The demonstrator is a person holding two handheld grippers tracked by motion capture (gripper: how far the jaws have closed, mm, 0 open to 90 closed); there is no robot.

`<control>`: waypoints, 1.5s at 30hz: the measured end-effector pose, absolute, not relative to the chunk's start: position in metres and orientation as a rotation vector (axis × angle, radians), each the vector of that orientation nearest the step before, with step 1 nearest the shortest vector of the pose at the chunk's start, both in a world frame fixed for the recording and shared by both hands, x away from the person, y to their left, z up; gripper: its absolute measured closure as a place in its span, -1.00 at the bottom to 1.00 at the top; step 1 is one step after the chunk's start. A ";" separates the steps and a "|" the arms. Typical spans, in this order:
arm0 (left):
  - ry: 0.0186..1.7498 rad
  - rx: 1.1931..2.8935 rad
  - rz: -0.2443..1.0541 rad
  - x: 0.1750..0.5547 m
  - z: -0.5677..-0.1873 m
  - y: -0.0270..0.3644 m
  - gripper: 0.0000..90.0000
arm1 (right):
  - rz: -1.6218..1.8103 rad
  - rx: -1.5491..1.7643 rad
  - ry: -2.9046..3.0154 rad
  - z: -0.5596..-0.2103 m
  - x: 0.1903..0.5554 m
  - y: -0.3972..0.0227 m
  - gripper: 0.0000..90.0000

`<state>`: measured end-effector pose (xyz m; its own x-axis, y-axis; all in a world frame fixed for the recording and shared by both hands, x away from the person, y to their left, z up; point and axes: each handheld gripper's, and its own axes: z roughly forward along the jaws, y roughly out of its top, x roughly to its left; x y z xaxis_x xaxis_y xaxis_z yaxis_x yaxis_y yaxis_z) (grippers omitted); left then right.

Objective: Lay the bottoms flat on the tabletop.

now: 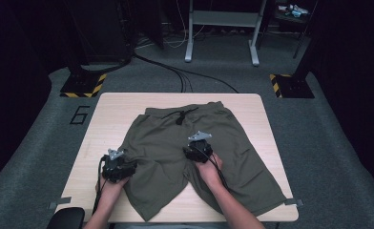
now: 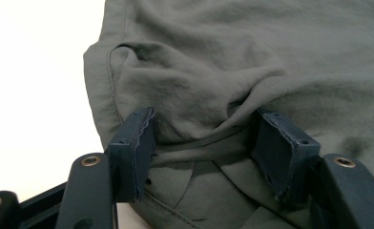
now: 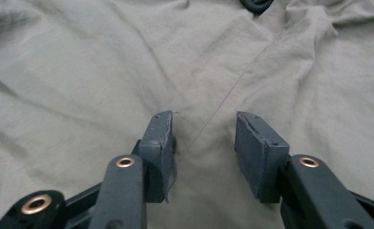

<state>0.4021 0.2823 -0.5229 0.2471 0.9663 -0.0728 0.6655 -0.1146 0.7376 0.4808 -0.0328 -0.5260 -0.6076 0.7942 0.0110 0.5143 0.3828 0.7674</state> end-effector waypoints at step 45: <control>1.582 1.771 0.570 0.371 -0.522 0.300 0.92 | 1.067 1.161 2.259 -0.526 0.521 -0.029 0.29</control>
